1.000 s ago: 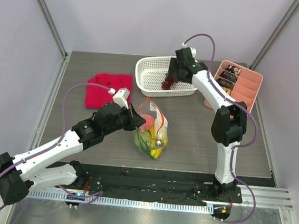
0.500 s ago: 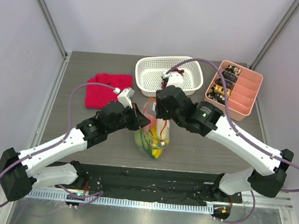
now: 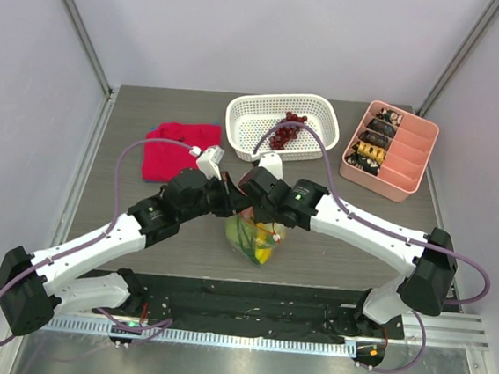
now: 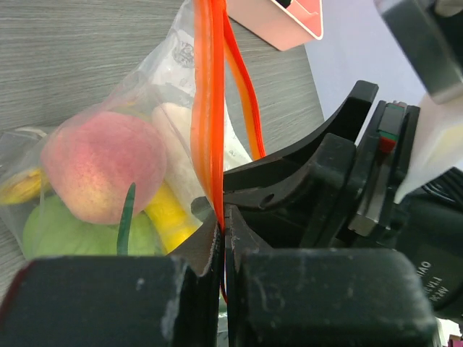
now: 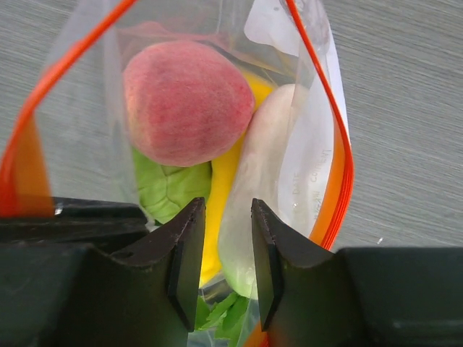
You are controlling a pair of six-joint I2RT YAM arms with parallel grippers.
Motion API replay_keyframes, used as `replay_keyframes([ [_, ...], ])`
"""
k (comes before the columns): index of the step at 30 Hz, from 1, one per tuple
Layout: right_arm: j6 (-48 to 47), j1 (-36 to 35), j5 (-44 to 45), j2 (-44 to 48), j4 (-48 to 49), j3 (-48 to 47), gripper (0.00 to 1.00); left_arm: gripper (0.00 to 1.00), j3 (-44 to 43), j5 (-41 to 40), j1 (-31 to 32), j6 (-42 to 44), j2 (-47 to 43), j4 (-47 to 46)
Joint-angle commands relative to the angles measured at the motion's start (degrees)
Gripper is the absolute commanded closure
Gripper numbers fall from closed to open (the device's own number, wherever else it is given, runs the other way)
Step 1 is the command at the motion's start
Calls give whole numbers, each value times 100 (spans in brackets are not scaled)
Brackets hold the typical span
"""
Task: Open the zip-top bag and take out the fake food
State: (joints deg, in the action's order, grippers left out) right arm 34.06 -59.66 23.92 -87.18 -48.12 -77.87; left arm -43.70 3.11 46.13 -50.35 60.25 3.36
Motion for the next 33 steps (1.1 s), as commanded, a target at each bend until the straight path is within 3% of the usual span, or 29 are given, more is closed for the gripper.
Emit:
replay_keyframes([
  [1, 153, -28, 508, 139, -66, 26, 61, 100, 2, 84, 28, -28, -92, -457],
  [9, 258, -28, 719, 61, -391, 192, 51, 100, 20, 181, 28, -63, 101, -661],
  [16, 540, -46, 851, 51, -541, 561, 34, 100, 37, 224, 37, -107, 312, -880],
  [24, 777, -46, 553, 26, 381, 1370, 35, 100, 81, 409, 45, -230, 699, -1206],
  [27, 812, -46, 543, 78, 540, 1415, 46, 100, 99, 392, 37, -230, 681, -1206],
  [30, 830, -46, 675, 332, 427, 1222, 75, 100, 134, 322, 37, -204, 620, -1144],
  [33, 821, -46, 745, 736, 268, 914, 92, 100, 178, 260, 37, -160, 602, -1091],
])
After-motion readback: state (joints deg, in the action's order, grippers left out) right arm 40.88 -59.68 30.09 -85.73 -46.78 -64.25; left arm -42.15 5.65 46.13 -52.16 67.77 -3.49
